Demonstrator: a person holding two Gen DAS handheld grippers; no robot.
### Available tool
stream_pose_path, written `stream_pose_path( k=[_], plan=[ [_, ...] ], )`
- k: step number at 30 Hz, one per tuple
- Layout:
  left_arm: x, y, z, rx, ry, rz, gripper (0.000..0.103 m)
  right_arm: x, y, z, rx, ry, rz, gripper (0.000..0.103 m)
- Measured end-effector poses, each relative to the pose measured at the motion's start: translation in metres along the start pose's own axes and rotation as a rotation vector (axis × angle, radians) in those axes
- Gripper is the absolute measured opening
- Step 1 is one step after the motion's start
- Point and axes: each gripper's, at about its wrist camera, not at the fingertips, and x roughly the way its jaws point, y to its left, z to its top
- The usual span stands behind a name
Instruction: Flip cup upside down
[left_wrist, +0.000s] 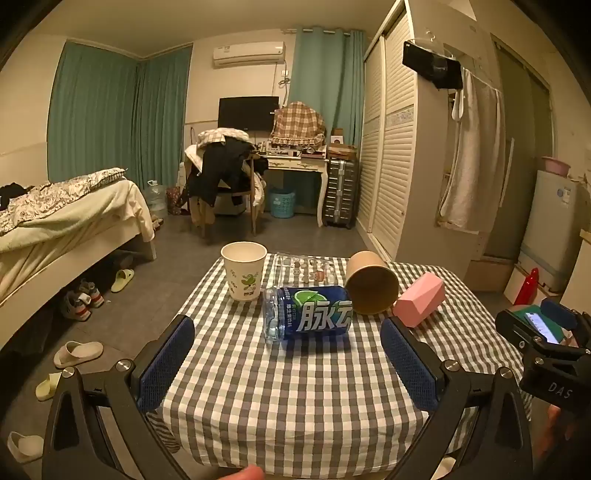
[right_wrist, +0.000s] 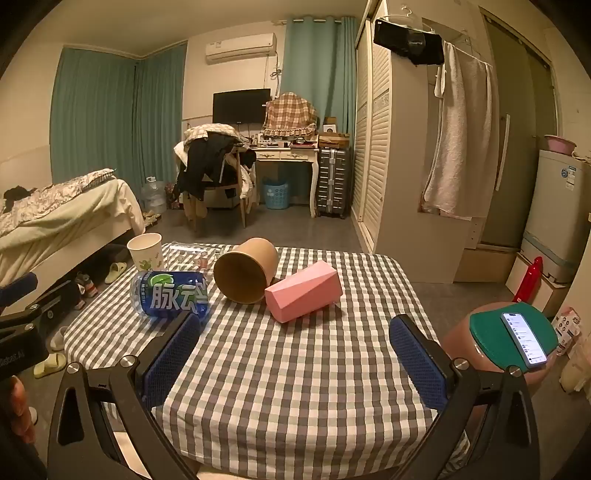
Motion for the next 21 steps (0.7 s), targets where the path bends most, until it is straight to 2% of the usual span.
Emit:
stream_pose_path(
  k=[6, 11, 21],
  plan=[
    [-0.004, 0.008, 0.001, -0.013, -0.004, -0.019, 0.103, 0.000, -0.003, 0.000, 0.007, 0.007, 0.000, 0.103],
    [-0.001, -0.003, 0.000, 0.020, -0.007, 0.013, 0.103, -0.001, -0.001, 0.001, 0.007, 0.018, 0.002, 0.103],
    [0.000, -0.004, -0.001, 0.018, -0.004, 0.014, 0.103, 0.003, 0.000, -0.002, 0.011, 0.023, 0.002, 0.103]
  ],
)
